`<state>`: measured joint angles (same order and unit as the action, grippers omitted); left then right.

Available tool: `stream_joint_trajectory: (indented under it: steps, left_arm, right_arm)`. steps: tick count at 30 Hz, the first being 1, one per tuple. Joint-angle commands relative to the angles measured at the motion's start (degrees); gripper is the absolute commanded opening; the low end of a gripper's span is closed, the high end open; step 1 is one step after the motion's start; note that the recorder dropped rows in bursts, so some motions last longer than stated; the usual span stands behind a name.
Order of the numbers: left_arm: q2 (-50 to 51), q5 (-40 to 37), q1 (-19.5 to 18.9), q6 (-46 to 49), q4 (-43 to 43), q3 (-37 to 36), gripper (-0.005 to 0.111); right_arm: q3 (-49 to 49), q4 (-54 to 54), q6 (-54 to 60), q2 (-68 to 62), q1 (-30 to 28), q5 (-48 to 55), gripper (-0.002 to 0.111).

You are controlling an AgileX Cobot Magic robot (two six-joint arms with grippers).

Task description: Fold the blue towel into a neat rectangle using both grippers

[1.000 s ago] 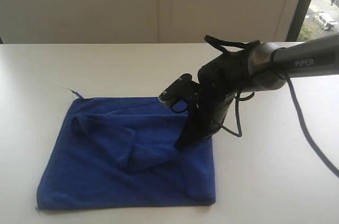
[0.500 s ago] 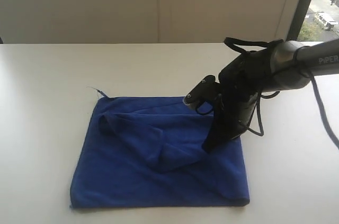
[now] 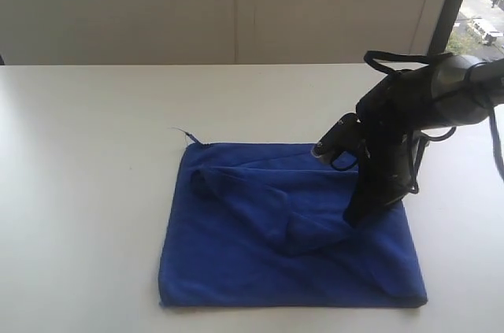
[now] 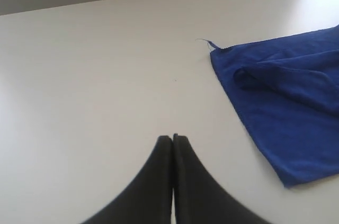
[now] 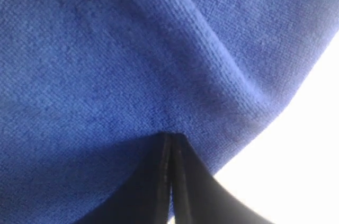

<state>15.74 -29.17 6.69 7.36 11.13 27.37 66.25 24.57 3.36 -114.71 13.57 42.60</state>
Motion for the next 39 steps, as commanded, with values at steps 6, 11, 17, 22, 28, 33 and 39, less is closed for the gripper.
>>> stream_joint_trajectory:
  steps: [6,11,17,22,28,33,39]
  left_arm:
    - [8.99,-8.84,0.39,10.64,10.05,9.13,0.0]
    - [22.93,-17.03,0.39,12.52,11.68,19.67,0.0]
    - [41.84,-25.31,3.35,21.01,22.61,33.77,0.0]
    - [58.59,-17.89,20.72,20.78,13.57,43.07,0.0]
    - [76.74,-8.06,26.62,24.97,6.34,46.35,0.0]
    - [85.39,-4.58,28.48,25.95,6.33,51.34,0.0]
    - [95.96,-5.27,30.58,30.14,6.21,61.46,0.032]
  right_arm:
    - [-2.37,-4.05,-1.14,5.65,-1.62,-1.99,0.0]
    - [-2.37,-8.76,-0.95,17.61,-1.62,-3.2,0.0]
    - [-2.37,-21.75,8.52,30.99,-1.62,1.49,0.0]
    - [-2.37,-31.09,17.61,32.42,-1.62,8.91,0.0]
    - [-3.94,-27.51,17.48,26.43,-1.76,3.68,0.0]
    - [-5.54,-27.53,17.21,18.65,-5.1,-1.71,0.0]
    - [-5.54,-28.82,16.94,12.24,-7.57,-3.69,0.0]
